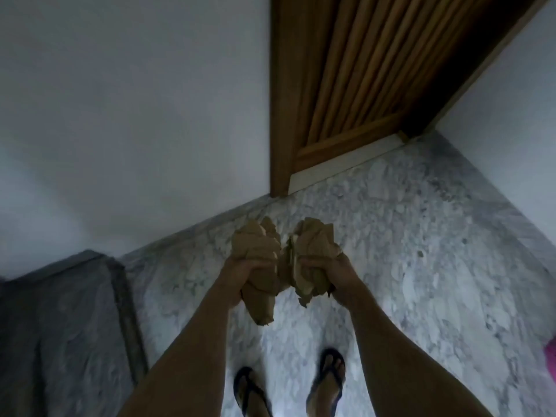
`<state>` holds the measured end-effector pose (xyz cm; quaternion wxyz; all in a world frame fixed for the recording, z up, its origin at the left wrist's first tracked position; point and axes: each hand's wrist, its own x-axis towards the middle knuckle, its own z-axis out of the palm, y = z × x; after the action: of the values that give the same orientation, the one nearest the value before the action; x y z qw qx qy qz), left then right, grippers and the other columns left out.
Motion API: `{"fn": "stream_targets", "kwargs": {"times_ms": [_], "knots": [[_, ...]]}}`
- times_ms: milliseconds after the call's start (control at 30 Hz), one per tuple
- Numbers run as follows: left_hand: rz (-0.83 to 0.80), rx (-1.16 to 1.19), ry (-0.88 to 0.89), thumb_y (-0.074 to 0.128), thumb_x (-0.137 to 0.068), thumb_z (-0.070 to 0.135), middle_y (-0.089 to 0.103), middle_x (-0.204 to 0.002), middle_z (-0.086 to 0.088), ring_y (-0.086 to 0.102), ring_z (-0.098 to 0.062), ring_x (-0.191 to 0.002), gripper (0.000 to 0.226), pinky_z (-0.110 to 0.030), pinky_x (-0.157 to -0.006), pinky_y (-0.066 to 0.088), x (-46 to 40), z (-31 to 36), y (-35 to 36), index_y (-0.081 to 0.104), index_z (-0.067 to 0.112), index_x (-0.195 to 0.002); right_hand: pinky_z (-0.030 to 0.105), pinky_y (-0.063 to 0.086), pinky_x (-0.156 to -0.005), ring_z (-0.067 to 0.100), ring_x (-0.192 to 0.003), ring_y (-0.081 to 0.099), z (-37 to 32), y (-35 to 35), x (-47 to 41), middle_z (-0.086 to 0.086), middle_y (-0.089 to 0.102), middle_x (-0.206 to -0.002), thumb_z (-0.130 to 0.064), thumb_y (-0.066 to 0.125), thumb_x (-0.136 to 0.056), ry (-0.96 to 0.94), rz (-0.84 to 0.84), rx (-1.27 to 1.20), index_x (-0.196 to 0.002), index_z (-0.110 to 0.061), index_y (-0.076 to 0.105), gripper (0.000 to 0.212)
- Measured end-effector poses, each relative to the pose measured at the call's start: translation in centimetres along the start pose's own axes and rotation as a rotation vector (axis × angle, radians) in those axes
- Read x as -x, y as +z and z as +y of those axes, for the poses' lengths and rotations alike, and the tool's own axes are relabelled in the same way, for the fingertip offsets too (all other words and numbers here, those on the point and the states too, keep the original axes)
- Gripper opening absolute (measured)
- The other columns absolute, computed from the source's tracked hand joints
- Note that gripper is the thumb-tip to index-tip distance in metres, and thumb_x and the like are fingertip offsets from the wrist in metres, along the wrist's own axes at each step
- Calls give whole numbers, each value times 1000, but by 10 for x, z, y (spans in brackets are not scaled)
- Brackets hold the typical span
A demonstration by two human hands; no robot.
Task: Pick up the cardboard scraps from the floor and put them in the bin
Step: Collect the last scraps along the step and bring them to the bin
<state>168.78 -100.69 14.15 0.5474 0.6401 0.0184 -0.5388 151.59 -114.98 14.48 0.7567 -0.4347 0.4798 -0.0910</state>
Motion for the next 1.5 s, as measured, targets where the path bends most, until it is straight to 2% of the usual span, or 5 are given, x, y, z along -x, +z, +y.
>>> {"fn": "stream_targets", "kwargs": {"times_ms": [667,833,1200,1333,1500], "knots": [[-485,-350,-1,84,-73,2,75,-114,-15,71,-37,-103,52,-50,-87,60,54,-3,488,71,11,-122,49,59,-82,38,-98,72,-100,-402,185,17,74,-107,-3,82,-72,-270,462,-403,-112,-7,70,42],[-624,-463,-67,80,-79,2,76,-111,-13,73,-33,-100,44,-40,-75,60,71,-65,625,72,11,-121,42,60,-71,36,-95,73,-80,-524,244,19,71,-117,-28,98,-47,-241,655,-475,-127,-7,59,91],[-934,-754,-79,81,-67,-8,71,-101,-9,66,-25,-88,46,-25,-61,57,94,-213,900,69,6,-109,34,47,-90,23,-112,60,-22,-756,324,0,61,-123,-7,82,-79,-81,1077,-712,-127,-8,59,53],[-990,-917,-29,86,-49,4,72,-68,8,63,-19,-74,31,-31,-73,50,89,-284,986,70,20,-70,48,50,-101,26,-112,64,24,-836,330,6,67,-125,-16,94,-60,-52,1150,-834,-132,-10,58,81],[-967,-966,-90,79,-67,-8,71,-71,3,63,-19,-71,24,-27,-66,49,67,-392,1082,71,13,-76,33,41,-91,26,-119,51,74,-959,335,7,53,-132,-4,80,-81,-51,1187,-868,-147,-9,40,77]]}}
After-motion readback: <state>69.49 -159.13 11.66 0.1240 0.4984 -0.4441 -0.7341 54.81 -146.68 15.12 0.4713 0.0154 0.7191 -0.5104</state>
